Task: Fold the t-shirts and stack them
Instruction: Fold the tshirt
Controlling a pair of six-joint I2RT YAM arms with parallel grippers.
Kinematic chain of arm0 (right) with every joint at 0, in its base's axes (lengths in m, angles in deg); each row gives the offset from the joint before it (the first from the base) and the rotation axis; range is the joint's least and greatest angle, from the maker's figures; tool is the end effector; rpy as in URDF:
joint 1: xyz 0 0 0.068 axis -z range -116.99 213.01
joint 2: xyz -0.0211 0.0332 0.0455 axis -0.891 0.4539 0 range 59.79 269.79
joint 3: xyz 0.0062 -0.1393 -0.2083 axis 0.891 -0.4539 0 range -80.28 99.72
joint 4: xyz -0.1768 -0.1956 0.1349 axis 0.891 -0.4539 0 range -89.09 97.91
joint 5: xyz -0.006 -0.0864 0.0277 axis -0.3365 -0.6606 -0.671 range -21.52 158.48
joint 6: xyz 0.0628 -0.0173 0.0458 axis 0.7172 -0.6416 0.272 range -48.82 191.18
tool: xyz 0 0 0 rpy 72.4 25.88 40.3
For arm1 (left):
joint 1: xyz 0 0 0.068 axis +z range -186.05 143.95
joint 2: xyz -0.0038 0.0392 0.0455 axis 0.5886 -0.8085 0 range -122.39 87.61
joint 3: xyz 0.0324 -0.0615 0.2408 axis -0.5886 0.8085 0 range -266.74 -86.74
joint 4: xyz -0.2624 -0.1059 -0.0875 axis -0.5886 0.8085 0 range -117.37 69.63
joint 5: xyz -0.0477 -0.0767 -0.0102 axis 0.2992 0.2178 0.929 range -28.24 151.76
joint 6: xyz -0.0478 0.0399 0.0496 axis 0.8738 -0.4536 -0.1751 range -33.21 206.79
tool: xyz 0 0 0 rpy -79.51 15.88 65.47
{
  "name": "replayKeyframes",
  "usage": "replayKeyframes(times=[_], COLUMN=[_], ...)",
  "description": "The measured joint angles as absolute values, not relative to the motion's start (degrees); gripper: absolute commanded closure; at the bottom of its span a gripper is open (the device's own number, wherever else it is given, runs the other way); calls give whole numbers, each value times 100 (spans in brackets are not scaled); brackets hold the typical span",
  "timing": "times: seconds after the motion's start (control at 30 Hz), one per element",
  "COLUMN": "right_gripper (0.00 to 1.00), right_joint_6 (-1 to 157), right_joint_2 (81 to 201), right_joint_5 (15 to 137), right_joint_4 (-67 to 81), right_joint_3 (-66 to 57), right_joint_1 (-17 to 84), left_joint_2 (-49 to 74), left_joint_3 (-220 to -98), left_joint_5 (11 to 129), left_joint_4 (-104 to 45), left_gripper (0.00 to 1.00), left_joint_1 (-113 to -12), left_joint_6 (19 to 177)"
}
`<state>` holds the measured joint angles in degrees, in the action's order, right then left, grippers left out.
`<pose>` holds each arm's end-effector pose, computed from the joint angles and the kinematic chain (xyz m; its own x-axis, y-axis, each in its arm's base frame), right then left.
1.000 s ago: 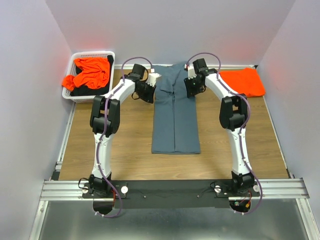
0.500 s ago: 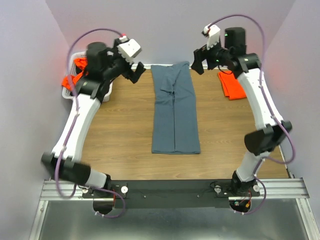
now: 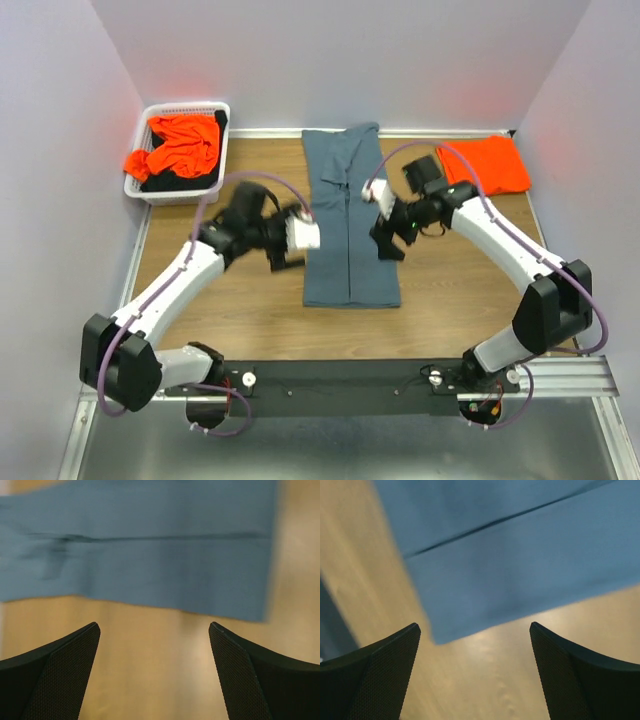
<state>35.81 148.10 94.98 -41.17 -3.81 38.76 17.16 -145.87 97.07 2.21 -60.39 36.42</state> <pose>0.3219 0.1785 0.2370 -0.3226 -0.7135 -0.6220 -0.9222 0.3849 0.0367 0.2804 -0.1703 0.2591 0.1852 0.6061 -0.7735 0.9278 0.1516 0.3409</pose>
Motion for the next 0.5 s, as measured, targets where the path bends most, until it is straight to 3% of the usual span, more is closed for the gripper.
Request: replayKeyframes(times=[0.17, 0.33, 0.5], right_gripper=[14, 33, 36], right_joint_6=[3253, 3109, 3004], right_joint_2=[14198, 14047, 14073], right_joint_5=[9349, 9142, 8923], right_joint_4=[-4084, -3603, -3122], right_joint_3=[-1922, -2798, -3251], right_joint_1=[2949, 2671, 2603], left_joint_2=[1993, 1674, 1014], left_joint_3=[-12987, -12860, -12825], left_joint_5=[9489, 9366, 9148], left_joint_4=[557, 245, -170], left_gripper=[17, 37, 42], left_joint_1=[-7427, -8022, -8124], left_joint_6=[3033, 2998, 3096])
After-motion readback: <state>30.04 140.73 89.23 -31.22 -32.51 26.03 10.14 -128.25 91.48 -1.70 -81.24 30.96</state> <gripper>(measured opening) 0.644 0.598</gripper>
